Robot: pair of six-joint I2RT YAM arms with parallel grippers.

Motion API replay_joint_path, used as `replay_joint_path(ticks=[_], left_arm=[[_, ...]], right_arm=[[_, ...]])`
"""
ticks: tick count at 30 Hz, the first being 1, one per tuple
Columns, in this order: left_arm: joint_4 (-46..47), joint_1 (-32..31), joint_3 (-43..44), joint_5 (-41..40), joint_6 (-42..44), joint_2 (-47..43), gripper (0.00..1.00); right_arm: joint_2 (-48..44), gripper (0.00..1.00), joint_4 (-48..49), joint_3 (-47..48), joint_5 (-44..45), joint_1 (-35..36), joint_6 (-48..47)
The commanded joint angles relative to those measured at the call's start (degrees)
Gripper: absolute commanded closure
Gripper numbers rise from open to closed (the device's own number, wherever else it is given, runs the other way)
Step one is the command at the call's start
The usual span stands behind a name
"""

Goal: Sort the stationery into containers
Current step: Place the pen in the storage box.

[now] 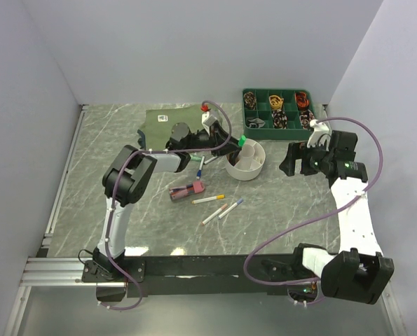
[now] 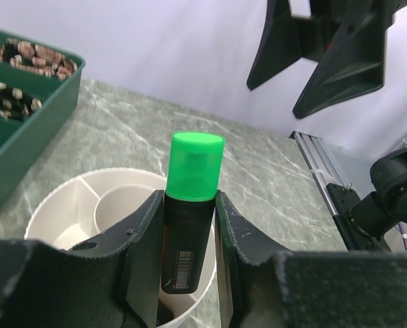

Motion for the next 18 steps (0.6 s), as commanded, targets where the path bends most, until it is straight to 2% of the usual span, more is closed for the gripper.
replay_joint_path(ticks=[1, 13, 18], left_arm=[[2.9, -0.1, 2.1, -0.6, 0.3, 0.9, 0.99], [5.9, 0.4, 2.3, 0.1, -0.8, 5.9, 0.99], [10.0, 1.0, -0.9, 0.7, -2.3, 5.9, 0.99]], right_arm=[[1.0, 0.0, 0.6, 2.7, 0.2, 0.3, -0.4], [4.4, 0.0, -0.5, 3.9, 0.5, 0.3, -0.8], [5.7, 0.0, -0.4, 4.1, 0.1, 0.3, -0.8]])
